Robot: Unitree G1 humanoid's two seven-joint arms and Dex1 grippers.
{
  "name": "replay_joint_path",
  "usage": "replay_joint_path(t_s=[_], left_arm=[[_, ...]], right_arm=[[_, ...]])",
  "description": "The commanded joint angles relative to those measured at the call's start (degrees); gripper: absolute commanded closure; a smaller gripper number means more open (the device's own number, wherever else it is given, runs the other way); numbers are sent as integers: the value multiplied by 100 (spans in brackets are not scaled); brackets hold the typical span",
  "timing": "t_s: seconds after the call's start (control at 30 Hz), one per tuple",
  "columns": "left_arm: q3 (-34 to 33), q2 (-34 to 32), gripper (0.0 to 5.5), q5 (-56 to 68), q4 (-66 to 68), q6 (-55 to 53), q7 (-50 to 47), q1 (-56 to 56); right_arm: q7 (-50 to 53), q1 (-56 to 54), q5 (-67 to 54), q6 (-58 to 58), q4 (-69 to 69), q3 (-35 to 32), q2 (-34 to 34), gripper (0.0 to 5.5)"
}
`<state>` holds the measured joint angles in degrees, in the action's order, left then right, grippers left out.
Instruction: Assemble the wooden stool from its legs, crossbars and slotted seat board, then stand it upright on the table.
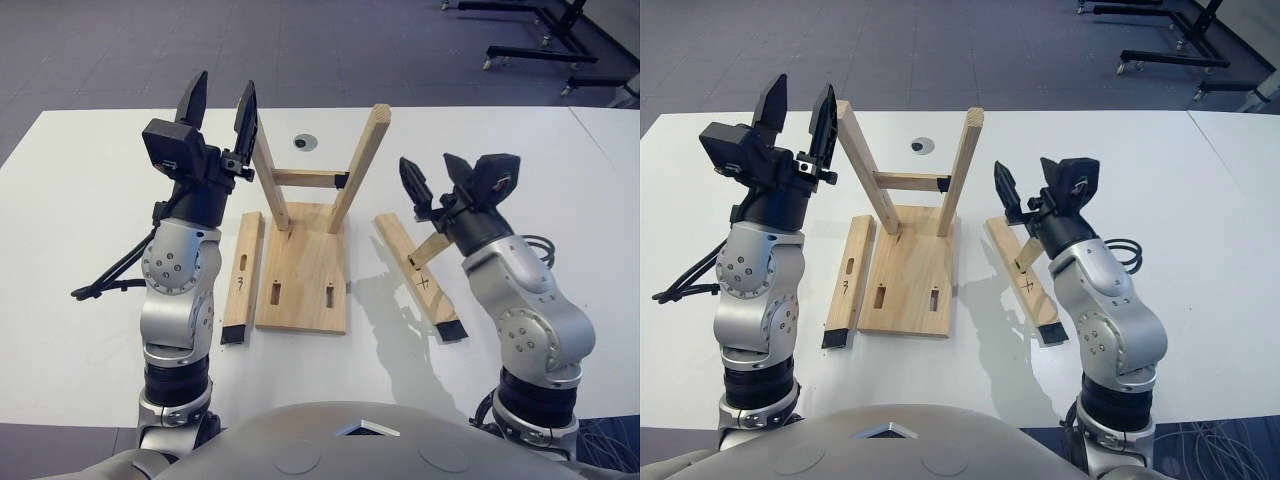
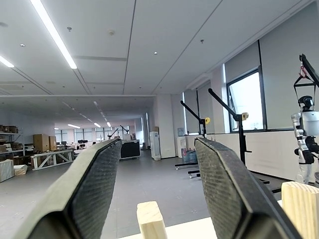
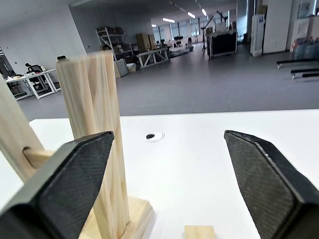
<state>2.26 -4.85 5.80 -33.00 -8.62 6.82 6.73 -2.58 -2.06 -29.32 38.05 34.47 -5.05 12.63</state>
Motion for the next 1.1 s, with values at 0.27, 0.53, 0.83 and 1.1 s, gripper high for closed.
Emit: replay_joint_path(t_s=[0.27,0.53,0.83,1.1], left_arm=[[73,-49,282,56,-33,-111,119,23],[115,7,282,19,-102,-95,66,-127],[169,64,282,-37,-259,-100,-19,-315],[250,234,282,-323,-603,-57,-381,-743]], right_arm=[[-90,-158,367,-421,-859,241,-323,141],[-105,-192,364,-459,-669,13,-343,141],[-285,-364,86,-1033,-1108,-1470,96,141],[-1034,1484,-770,97,142,-1716,760,141]])
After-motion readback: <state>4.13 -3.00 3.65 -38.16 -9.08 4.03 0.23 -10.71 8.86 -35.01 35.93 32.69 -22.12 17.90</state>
